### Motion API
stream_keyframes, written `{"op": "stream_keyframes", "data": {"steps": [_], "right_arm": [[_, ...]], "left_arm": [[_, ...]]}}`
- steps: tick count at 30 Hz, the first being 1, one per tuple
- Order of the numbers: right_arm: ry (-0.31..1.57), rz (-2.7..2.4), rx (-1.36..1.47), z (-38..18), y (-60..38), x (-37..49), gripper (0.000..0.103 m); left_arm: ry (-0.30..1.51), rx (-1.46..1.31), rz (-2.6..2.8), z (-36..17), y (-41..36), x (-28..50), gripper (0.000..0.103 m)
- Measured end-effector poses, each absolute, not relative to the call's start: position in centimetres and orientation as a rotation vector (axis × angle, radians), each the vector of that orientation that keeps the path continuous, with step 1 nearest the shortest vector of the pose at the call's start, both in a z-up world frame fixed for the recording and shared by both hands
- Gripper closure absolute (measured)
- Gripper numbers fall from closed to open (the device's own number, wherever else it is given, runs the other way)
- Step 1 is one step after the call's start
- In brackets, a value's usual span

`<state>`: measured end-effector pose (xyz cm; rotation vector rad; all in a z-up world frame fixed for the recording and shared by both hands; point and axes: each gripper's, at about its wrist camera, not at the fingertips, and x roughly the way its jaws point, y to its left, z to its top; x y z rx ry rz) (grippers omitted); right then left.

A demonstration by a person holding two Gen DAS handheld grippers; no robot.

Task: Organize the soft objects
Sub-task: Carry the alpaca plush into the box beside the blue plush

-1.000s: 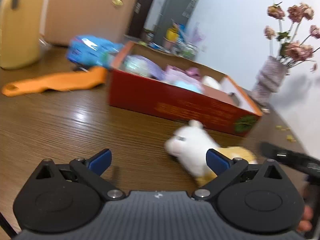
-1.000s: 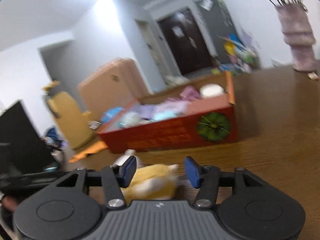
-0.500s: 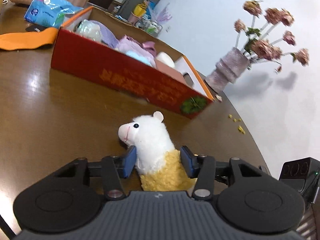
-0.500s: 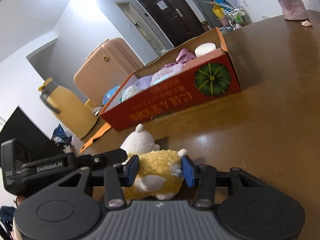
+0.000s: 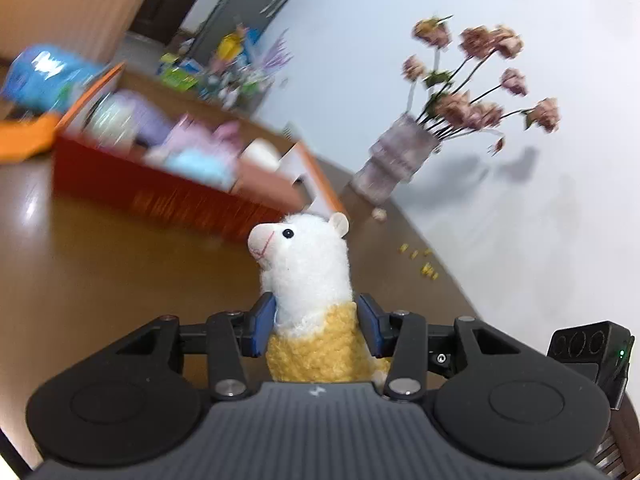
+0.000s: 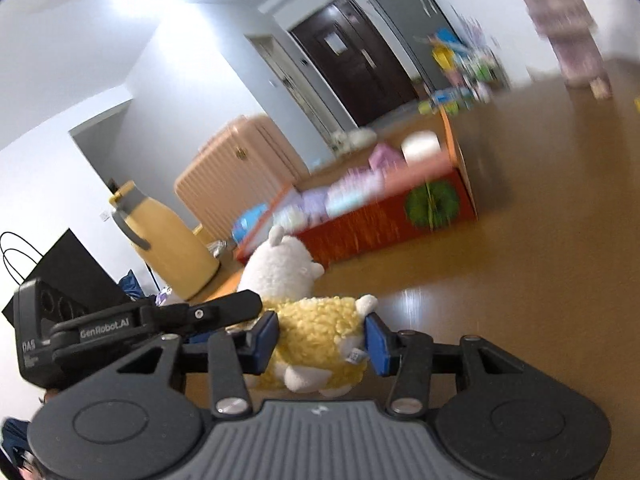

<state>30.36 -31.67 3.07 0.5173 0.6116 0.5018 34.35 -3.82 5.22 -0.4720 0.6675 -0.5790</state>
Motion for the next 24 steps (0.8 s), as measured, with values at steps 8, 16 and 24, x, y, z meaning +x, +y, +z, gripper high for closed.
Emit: {"op": "stream_keyframes", "data": {"steps": [8,16,24], "right_arm": [[0.542,0.431,0.432,8.3,-32.4,40.8,0.057],[0.608,0.364,0.404,5.4,-32.4,49.2,0.057],[0.656,0.288,0.233,2.9,-30.7,50.7,0.057]], "left_arm": [[0.665,-0.459,-0.573,8.6,-6.2,45.7,0.059],[0.737,-0.433,-0.535,5.0,-7.7,53.0,0.058],[0.797,-0.338,-0.510,1.8,-9.5,55.2,0.062]]}}
